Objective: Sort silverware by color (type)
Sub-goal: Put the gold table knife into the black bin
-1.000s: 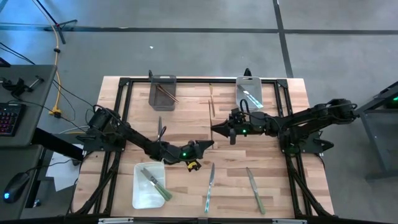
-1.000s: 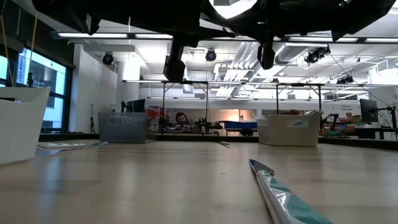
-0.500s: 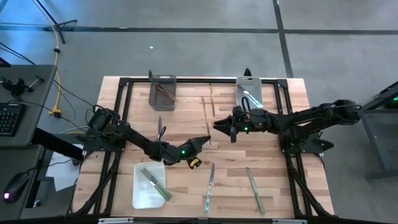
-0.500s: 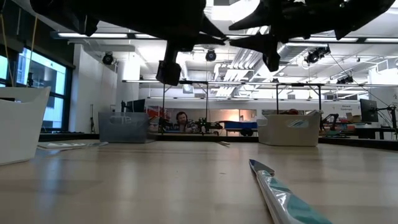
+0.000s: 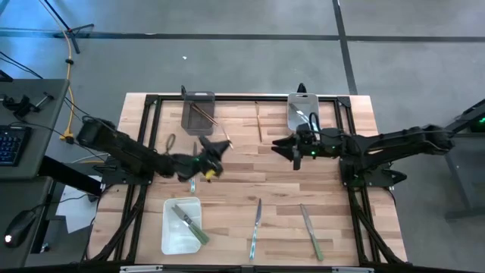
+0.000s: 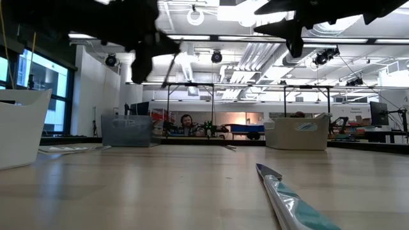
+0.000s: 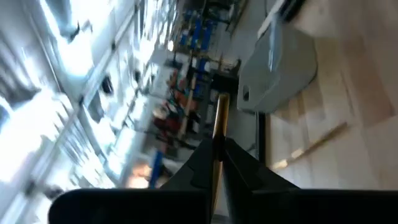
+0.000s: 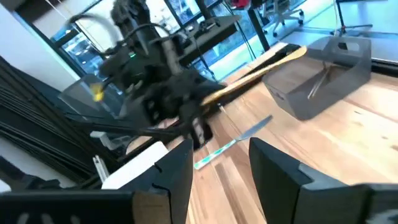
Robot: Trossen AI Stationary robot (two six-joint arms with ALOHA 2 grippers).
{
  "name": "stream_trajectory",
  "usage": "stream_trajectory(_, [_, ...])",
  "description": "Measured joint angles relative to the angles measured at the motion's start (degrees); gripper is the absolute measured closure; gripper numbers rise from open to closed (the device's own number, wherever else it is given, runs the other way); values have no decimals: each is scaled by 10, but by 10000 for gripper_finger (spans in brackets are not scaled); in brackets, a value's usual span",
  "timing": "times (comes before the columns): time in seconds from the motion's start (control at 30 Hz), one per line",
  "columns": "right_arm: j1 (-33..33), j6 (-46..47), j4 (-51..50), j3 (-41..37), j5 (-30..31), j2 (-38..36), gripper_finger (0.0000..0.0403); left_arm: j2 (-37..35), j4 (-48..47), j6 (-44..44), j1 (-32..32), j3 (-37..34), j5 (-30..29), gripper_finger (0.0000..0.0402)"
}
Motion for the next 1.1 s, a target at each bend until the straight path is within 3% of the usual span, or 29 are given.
stream_trajectory(0.17, [0, 0, -2, 0, 0, -5, 261, -98, -39, -129, 56, -69, 40, 399])
stream_trajectory(0.37, [0, -2, -10, 0, 7, -5, 261, -147, -58, -211, 127, -127, 129, 399])
stream_trajectory(0.7, [0, -16, -16, 0, 8, -4, 261, -149, -56, -197, 187, -163, 137, 399])
stream_trajectory(1.1, [0, -15, -24, 0, 9, -4, 261, -149, -106, -227, 260, -165, 205, 399])
